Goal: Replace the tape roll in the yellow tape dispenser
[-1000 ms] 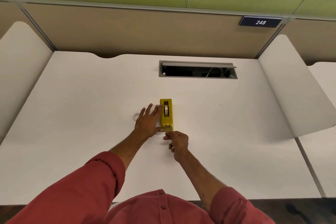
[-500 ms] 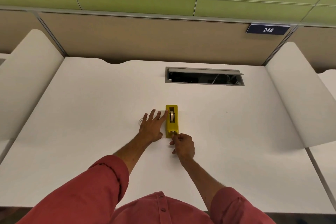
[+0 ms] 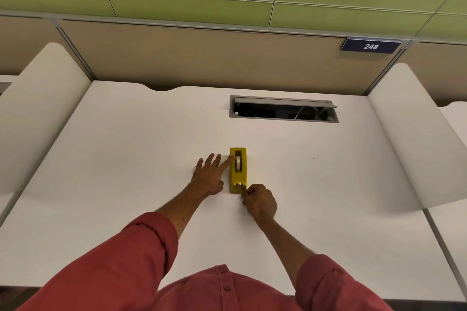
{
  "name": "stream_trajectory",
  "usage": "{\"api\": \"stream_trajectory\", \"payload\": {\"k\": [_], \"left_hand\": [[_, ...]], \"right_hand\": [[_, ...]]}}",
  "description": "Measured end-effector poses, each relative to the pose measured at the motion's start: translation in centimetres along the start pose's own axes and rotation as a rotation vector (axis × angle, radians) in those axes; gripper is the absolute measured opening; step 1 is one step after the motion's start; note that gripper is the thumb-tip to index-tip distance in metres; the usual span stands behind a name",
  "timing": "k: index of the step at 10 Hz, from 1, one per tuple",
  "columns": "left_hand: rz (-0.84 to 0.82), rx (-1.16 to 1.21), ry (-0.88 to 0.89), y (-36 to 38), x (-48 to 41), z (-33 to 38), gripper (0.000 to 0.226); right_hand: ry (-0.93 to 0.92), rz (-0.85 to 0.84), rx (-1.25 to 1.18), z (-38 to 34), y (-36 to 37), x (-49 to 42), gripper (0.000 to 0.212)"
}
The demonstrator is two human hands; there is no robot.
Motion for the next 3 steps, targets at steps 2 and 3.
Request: {"api": "stream_trajectory", "payload": {"k": [2, 3], "left_hand": [[0.046, 0.060, -0.005, -0.2, 0.7, 0.5, 0.088], [0.088, 0.044, 0.005, -0.6, 0.8, 0.7, 0.081]], "right_hand": [[-0.147, 0.189, 0.148, -1.0, -3.3, 0.8, 0.028], [-0.248, 0.252, 0.262, -2.1, -4.0, 0.9, 0.044]]}}
Point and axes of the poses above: each hand's wrist, its own x-axis away from the middle knuckle, its own y-axis out of the palm, z = x × y, the point moved 9 cm from there along -x, towards the middle knuckle, and after that the axes turned 8 degrees about y, right-handed, at the moved point
